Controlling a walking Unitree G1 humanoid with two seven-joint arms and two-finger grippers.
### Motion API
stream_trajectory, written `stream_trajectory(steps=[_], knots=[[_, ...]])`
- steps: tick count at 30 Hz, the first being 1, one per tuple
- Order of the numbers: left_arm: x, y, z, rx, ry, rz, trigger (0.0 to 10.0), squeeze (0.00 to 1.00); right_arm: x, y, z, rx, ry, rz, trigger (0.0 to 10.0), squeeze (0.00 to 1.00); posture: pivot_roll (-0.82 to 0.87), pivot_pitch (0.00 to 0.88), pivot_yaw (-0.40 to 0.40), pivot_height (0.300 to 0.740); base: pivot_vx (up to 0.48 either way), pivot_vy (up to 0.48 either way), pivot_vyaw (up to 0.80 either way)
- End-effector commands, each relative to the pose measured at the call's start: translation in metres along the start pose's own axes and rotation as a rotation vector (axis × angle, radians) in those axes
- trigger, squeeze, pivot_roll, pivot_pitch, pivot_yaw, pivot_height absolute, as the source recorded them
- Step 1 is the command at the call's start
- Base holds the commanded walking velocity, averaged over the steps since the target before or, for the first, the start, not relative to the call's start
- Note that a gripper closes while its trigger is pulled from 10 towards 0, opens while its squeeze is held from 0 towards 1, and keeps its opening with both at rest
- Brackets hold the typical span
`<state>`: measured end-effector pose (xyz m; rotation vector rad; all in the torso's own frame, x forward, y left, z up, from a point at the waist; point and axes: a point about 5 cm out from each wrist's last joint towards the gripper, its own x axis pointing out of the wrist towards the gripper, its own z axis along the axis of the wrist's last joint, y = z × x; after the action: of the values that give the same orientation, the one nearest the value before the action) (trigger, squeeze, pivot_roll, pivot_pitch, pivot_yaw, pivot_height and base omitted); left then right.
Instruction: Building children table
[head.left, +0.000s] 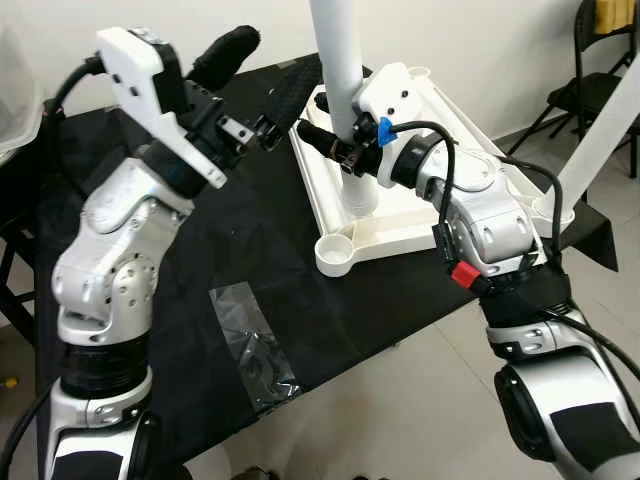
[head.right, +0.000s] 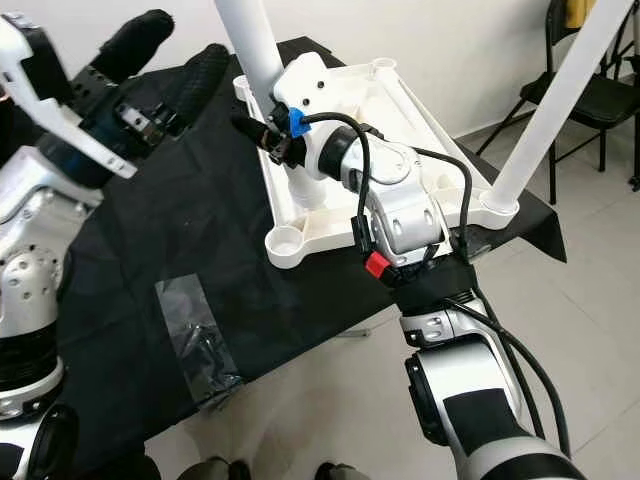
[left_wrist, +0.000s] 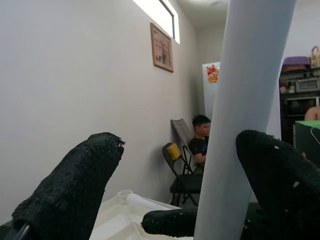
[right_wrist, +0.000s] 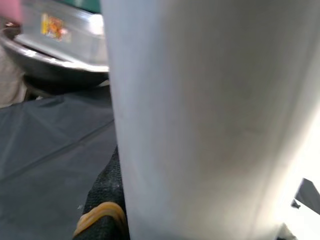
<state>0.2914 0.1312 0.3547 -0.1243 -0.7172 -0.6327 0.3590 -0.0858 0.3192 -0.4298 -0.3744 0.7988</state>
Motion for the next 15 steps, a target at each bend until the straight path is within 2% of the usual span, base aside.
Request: stream_trajectory(steps=[1,9,12,15], knots=[[0.007,-0.004,-0.002,0.001,-0.005,0.003,10.0,0.0,0.007,0.011,0.004,-0.04,-0.011,0.056,10.0,0.0,0.0,0.08,0.0,0.74,0.0,0.0,0.0],[0.017,-0.013,0.001,-0.043,-0.049,-0.033,10.0,0.0,0.011,0.02,-0.001,-0.059,0.013,0.088,10.0,0.0,0.01,0.079,-0.002,0.74,0.0,0.0,0.0],[0.019,-0.024,0.007,-0.065,-0.072,-0.113,10.0,0.0,0.015,0.024,-0.01,-0.044,0.069,0.079,10.0,0.0,0.01,0.079,-0.004,0.74,0.0,0.0,0.0],[0.019,-0.027,0.008,-0.071,-0.079,-0.139,10.0,0.0,0.017,0.024,-0.012,-0.036,0.085,0.067,10.0,0.0,0.01,0.079,-0.004,0.74,0.0,0.0,0.0]])
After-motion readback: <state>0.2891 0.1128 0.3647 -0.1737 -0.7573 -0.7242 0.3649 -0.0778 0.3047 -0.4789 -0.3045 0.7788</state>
